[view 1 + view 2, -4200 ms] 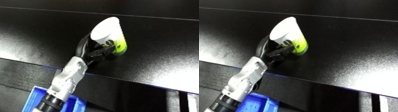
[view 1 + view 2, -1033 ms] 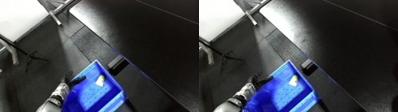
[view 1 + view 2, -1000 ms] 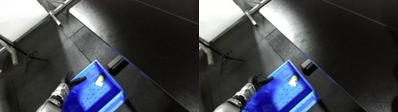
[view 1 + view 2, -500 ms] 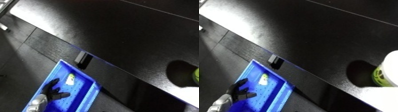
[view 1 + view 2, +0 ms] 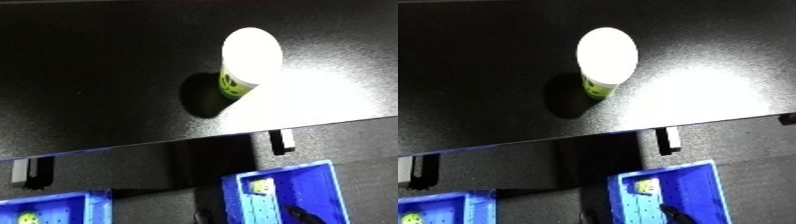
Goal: Pick up the object and place it into the box
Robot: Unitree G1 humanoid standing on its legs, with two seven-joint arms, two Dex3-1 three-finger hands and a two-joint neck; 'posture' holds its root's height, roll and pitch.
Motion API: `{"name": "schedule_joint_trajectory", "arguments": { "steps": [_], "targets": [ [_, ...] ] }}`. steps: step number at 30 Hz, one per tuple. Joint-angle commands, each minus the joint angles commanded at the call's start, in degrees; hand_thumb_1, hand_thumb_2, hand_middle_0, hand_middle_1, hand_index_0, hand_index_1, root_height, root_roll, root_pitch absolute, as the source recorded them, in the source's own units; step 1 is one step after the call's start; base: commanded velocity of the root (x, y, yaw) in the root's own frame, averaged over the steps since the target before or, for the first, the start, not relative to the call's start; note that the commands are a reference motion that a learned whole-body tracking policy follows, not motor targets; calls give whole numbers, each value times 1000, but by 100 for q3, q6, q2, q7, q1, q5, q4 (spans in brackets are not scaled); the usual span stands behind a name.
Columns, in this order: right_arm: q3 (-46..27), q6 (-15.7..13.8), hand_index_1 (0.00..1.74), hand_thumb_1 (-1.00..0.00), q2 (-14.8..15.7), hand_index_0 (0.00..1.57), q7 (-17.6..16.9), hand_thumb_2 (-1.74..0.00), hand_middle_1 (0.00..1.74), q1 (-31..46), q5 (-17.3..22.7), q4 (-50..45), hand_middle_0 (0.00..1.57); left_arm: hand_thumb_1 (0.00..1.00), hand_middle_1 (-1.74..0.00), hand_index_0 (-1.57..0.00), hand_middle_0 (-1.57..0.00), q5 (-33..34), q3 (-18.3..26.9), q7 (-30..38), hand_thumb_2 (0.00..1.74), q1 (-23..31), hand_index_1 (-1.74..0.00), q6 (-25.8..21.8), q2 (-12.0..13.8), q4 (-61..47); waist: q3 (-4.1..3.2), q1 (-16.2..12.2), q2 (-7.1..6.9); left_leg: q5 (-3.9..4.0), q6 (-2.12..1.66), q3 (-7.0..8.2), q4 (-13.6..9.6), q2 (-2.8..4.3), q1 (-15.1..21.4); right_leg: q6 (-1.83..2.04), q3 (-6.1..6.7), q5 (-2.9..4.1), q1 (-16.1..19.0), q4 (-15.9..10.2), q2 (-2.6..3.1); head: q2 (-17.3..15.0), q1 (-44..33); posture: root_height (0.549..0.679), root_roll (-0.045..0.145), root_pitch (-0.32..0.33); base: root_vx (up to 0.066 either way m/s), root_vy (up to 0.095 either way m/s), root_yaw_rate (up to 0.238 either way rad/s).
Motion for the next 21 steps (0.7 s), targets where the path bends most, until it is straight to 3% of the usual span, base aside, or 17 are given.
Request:
{"name": "schedule_joint_trajectory", "arguments": {
  "steps": [2, 6, 12, 16, 17, 18, 19, 20, 21],
  "targets": [
    [8, -38, 0, 0, -29, 0, 8, 0, 0, -40, 1, -26, 0, 0, 0, 0, 0, -27, -30, 77, 0, 1, 0, -50, -29, -10, 7, -14, 9, -5, 1, 2, -12, -11, 8, -4, 19, 12, 1, -21, 10, -298, 175, 641, 34, -31, -20, 44, -63],
    [-11, -109, 0, 0, -67, 0, 25, 0, 0, -45, -52, -37, 0, 0, 0, 0, 0, -54, -71, 117, 0, 52, 0, -95, -110, -17, 20, -45, 27, -41, 4, 8, -4, -19, 56, -6, 39, 27, 38, -50, 2, -551, 414, 642, 36, -36, 7, 48, -65],
    [-45, -189, 0, 0, -122, 0, 136, 0, 0, -9, -96, 2, 0, 0, 0, 0, 0, -15, -92, 112, 0, 138, 0, -120, -213, -13, 7, -71, 42, -107, 19, 36, 38, 0, 119, -9, 60, -7, 66, -4, -22, -558, 444, 641, 39, -44, 28, 31, -52],
    [-48, -86, 0, 0, -160, 0, 416, 0, 0, 6, 35, -51, 0, 0, 0, 0, 0, 37, -76, 114, 0, 158, 0, -132, -216, -12, -10, -75, 40, -109, 17, 48, 19, -1, 133, -14, 70, -25, 72, -5, -8, -443, 423, 641, 39, -44, 22, -7, -17],
    [-69, 214, 0, 0, -221, 0, 852, 0, 0, 40, 381, -266, 0, 0, 0, 0, 0, 48, -57, 126, 0, 182, 0, -122, -180, -51, -4, -84, 25, -108, 11, 49, 19, -4, 120, -18, 74, -37, 61, 7, 5, -330, 359, 641, 39, -42, 2, -22, -12],
    [-69, 214, 0, 0, -221, 0, 852, 0, 0, 40, 381, -266, 0, 0, 0, 0, 0, 48, -57, 126, 0, 182, 0, -122, -180, -51, -4, -84, 25, -108, 11, 49, 19, -4, 120, -18, 74, -37, 61, 7, 5, -330, 359, 641, 39, -42, 2, -22, -12],
    [-81, 427, 0, 0, -262, 0, 1126, 0, 0, 79, 601, -466, 0, 0, 0, 0, 0, 42, -47, 141, 0, 211, 0, -121, -153, -86, 2, -93, 11, -108, 10, 49, 21, -4, 106, -21, 74, -44, 48, 17, 13, -264, 276, 640, 38, -41, -8, -28, -26],
    [-97, 865, 0, 0, -362, 0, 1687, 0, 0, 250, 1027, -1046, 0, 0, 0, 0, 0, 15, -25, 178, 0, 301, 0, -121, -84, -171, 12, -120, -33, -104, 12, 50, 29, 3, 68, -20, 68, -52, 15, 38, 28, -193, 147, 640, 36, -37, -13, -42, -60],
    [-97, 865, 0, 0, -362, 0, 1687, 0, 0, 250, 1027, -1046, 0, 0, 0, 0, 0, 15, -25, 178, 0, 301, 0, -121, -84, -171, 12, -120, -33, -104, 12, 50, 29, 3, 68, -20, 68, -52, 15, 38, 28, -193, 147, 640, 36, -37, -13, -42, -60]
  ]
}}
